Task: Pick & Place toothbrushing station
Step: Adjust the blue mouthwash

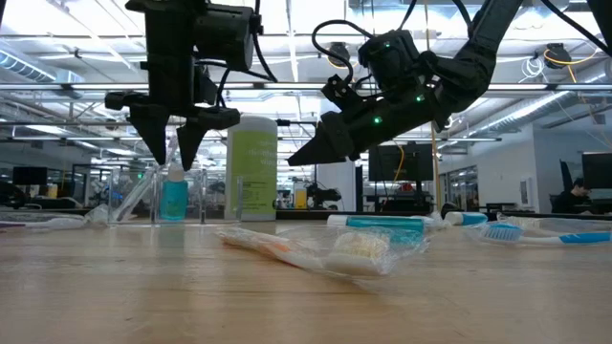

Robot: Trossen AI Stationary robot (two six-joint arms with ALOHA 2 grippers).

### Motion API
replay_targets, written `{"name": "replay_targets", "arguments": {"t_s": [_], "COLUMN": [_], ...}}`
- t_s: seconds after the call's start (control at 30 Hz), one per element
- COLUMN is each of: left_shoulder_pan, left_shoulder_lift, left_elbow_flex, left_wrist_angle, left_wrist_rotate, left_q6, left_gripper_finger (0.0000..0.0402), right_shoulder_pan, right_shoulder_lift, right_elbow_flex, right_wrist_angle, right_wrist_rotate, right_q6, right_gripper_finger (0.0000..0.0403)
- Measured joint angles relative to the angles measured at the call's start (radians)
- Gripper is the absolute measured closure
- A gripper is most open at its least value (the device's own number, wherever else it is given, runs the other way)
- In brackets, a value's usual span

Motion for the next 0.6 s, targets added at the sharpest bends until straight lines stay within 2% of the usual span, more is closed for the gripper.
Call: {"name": "replay_targets", "arguments": {"t_s": [0.1,0.37,0.6], "left_shoulder_pan": [0.000,0.012,0.038], "left_shoulder_lift": [0.000,0.000,0.000], "left_elbow_flex": [0.000,0.000,0.000], "left_wrist_angle": [0.001,0.003,0.009], "left_wrist_rotate": [0.001,-0.005,-0.008], "left_q6": [-0.006,-0.005,0.022], "left_gripper_finger": [0.0210,0.0275,0.0273], "right_shoulder_pan": [0.000,0.000,0.000], "right_shoulder_lift": [0.000,0.000,0.000], "right_elbow_flex": [0.000,0.000,0.000], "right_wrist_angle": [0.000,0.000,0.000], "right_wrist_rotate": [0.000,0.000,0.000], "right_q6": [0.000,0.000,-0.001], "right_gripper_finger": [0.0206,0.0206,0.0206]}}
